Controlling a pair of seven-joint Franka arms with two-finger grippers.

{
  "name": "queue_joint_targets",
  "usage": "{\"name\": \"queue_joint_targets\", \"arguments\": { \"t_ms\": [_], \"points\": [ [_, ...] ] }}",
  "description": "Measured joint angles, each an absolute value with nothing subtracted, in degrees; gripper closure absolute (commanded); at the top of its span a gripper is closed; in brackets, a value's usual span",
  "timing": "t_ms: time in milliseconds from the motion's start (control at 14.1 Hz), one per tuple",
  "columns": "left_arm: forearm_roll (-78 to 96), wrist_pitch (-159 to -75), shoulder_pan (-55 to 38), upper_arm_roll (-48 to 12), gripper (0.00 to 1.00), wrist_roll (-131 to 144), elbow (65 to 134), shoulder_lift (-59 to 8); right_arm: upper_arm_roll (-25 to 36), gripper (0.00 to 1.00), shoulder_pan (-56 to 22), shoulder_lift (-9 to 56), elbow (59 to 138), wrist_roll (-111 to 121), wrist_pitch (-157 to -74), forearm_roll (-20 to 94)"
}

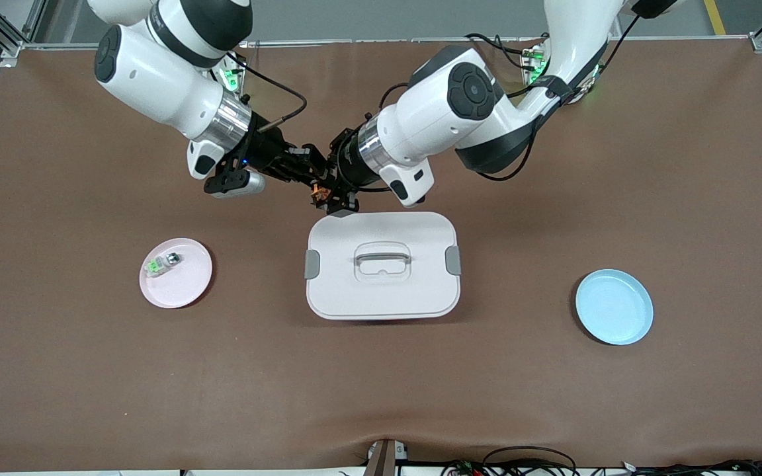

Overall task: Transfer orange switch to right arm and place
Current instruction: 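Grasp the switch with the right gripper while the left gripper releases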

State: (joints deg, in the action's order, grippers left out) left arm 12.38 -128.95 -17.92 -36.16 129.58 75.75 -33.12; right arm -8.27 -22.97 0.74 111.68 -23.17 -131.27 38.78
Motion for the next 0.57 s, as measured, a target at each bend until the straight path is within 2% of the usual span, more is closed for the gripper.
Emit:
{"name": "queue_joint_targets", "arguments": {
  "t_ms": [71, 142, 214, 569],
  "points": [
    [12.38, -128.95, -17.92, -36.16, 0.75, 129.58, 75.74, -33.12, -8.27, 1.00, -22.97, 0.76, 111.65, -23.14, -131.28, 38.78],
    [12.38, -128.95, -17.90, -36.16, 0.36, 129.58, 75.72, -33.12, -8.27, 1.00, -22.97, 0.77, 111.61, -23.09, -131.28, 38.78],
    [12.38, -128.95, -17.89, -36.16, 0.00, 129.58, 75.68, -33.12, -8.27, 1.00, -22.98, 0.81, 111.54, -23.05, -131.31, 38.78],
    [10.26, -129.06, -17.59, -35.59, 0.00, 129.49, 75.21, -33.12, -8.26, 1.00, -23.00, 1.85, 110.15, -23.51, -131.34, 38.79]
  ]
}}
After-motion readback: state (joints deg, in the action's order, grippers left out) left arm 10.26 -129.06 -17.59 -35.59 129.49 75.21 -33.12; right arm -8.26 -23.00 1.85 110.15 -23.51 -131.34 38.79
